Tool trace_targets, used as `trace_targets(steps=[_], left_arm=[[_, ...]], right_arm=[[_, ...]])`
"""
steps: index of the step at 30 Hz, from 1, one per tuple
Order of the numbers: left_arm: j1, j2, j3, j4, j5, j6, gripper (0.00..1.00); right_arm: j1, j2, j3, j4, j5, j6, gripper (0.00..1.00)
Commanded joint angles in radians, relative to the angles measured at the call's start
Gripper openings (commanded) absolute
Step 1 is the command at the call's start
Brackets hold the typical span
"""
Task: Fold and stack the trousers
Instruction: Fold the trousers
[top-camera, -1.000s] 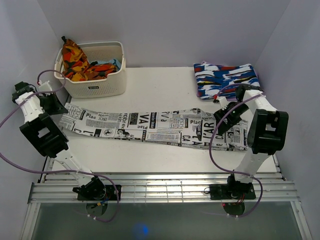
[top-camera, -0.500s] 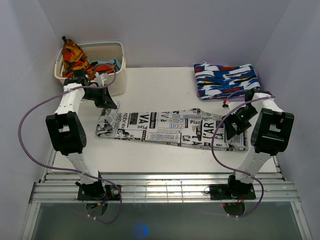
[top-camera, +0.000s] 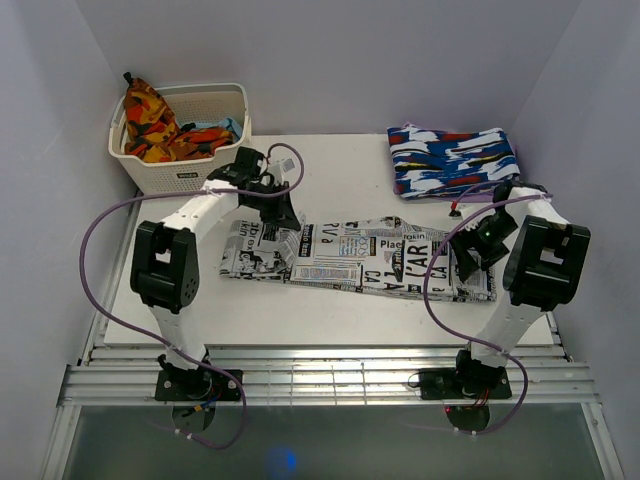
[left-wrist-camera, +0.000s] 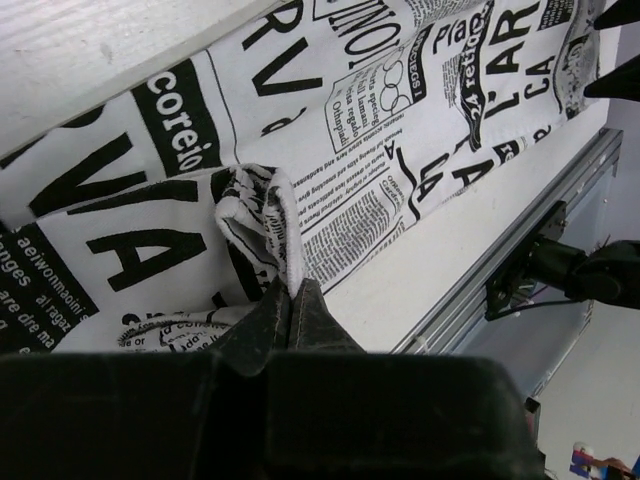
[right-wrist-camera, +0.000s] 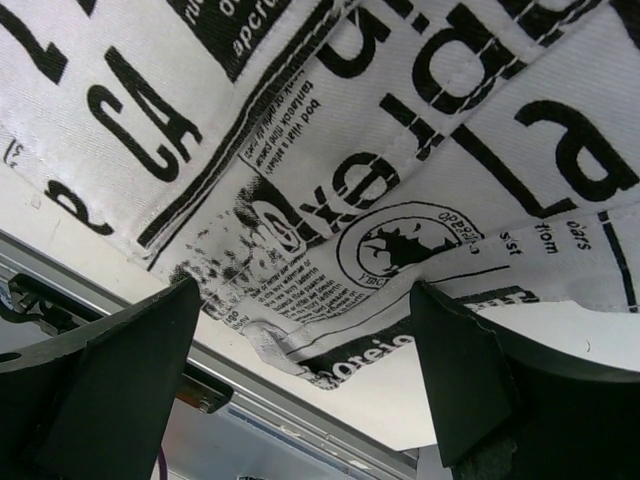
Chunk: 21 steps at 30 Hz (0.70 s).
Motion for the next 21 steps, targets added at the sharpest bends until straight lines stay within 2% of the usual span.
trace_targets(steps=[1,5,15,21], left_arm=[[-0.05,-0.037,-0.046,0.178,-0.11,-0.121,0.0],[-0.133,-0.014,-0.069,0.246,-0.167,-0.205,0.0],[-0.216,0.098,-0.027,0.333,-0.192,-0.363,0.0],[-0.254,0.132,-0.019,0.39,-0.216,-0.392,0.0]], right_arm=[[-0.009,0.007,-0.016,-0.001,0.012,0.021,0.91],[-0.008,0.03,-0.019,-0.002,0.001,0.038,0.91],[-0.008,0.058,-0.002,-0.008,0.008,0.044,0.92],[-0.008,0.052,-0.006,-0.013,0.001,0.046,0.92]])
